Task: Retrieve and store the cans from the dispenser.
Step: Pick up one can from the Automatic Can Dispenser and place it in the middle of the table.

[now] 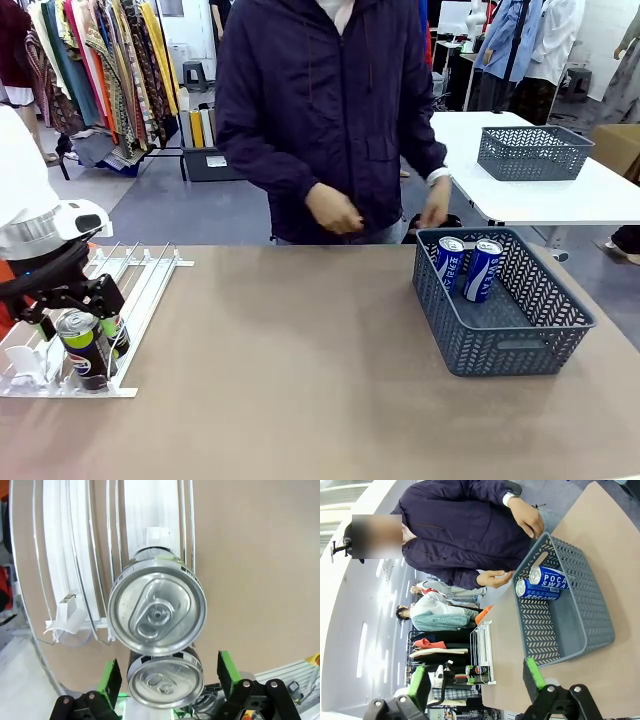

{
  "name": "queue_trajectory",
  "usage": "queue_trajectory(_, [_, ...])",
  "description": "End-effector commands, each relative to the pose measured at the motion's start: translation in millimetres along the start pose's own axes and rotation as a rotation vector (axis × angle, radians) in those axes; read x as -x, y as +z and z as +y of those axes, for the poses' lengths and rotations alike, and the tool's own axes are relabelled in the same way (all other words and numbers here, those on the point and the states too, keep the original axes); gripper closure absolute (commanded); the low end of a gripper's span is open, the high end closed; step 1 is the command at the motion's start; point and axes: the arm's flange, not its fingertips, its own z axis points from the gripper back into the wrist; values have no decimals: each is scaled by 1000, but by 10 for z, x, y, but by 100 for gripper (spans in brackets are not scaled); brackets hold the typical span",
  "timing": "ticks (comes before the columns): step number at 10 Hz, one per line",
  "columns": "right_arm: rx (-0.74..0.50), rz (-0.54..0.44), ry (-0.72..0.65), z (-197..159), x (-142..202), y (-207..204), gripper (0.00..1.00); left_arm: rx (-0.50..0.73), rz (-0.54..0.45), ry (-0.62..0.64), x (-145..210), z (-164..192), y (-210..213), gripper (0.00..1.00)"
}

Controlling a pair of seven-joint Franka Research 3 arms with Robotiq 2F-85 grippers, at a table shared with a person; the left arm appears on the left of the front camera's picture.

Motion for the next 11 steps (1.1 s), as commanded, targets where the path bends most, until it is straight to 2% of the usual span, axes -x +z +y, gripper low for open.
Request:
queue_trajectory(1, [-31,-13,24,8,-17,-24,0,-8,-5,30,-14,-38,-81,0])
queue_trajectory(3, [-31,-13,24,8,-17,-24,0,-10,2,34,-12,-18,-54,0])
queue_trajectory(4, [-31,-13,24,8,-17,-24,0,-12,2,40,-29,-15,-58,17])
queue_trajectory(5, [-31,-13,24,8,-17,-24,0,-18,2,34,-45,-14,-64,74])
queue_trajectory(6, [-31,-13,24,8,-17,-24,0,-22,8,29,-60,-35,-75,100])
queue_trajectory(11, [-31,-13,24,8,-17,-24,0,-47,-23,50,-37,46,21,100])
